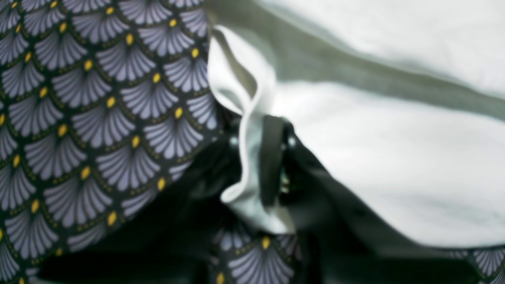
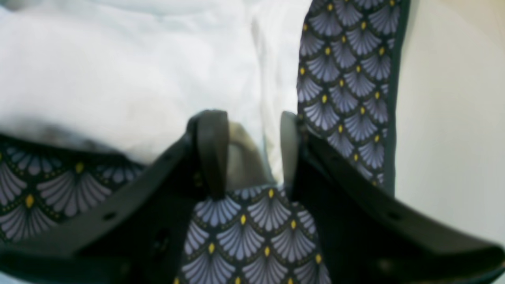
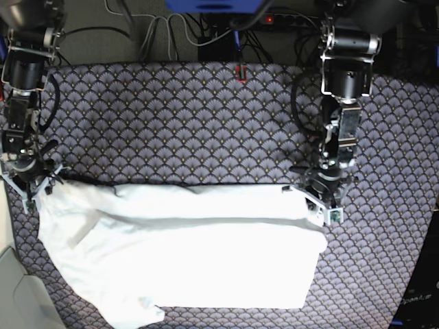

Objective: Fold the T-shirt properly
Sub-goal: 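Regrasp the folded edge with both grippers, then drag the folded edge back toward the robot with both grippers, flattening the shirt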

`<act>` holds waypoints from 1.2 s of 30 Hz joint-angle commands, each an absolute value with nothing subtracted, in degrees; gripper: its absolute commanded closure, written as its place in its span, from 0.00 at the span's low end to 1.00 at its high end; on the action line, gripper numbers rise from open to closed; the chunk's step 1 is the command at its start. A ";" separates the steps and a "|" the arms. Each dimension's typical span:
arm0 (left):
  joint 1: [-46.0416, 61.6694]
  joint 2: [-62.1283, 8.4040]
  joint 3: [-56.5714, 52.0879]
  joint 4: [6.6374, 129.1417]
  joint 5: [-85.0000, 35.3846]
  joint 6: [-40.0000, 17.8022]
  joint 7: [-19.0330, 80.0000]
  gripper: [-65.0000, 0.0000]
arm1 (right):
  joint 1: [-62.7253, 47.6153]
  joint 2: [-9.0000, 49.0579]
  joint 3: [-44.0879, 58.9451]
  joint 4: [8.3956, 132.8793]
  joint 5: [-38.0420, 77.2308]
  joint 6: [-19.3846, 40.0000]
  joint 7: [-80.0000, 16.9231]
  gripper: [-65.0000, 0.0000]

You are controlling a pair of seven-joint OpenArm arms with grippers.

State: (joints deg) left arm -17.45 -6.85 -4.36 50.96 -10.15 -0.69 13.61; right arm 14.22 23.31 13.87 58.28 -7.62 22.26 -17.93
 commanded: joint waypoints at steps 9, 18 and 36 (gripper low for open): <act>-18.24 -7.60 -4.44 51.47 -9.80 -0.13 13.49 0.97 | 16.13 24.92 14.29 52.62 -7.34 22.02 -16.57 0.78; -17.63 -7.60 -4.44 52.00 -9.71 -0.13 13.58 0.99 | 17.01 25.36 14.29 50.42 -7.34 22.02 -16.57 0.99; -11.47 -9.45 -4.44 62.90 -9.80 -0.22 19.91 1.00 | 8.92 26.07 19.21 60.00 -7.25 26.68 -17.01 0.99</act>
State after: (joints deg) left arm -10.37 -8.49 -4.19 61.93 -10.13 -0.91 20.10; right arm 8.49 24.58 18.55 59.09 -7.09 26.96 -17.45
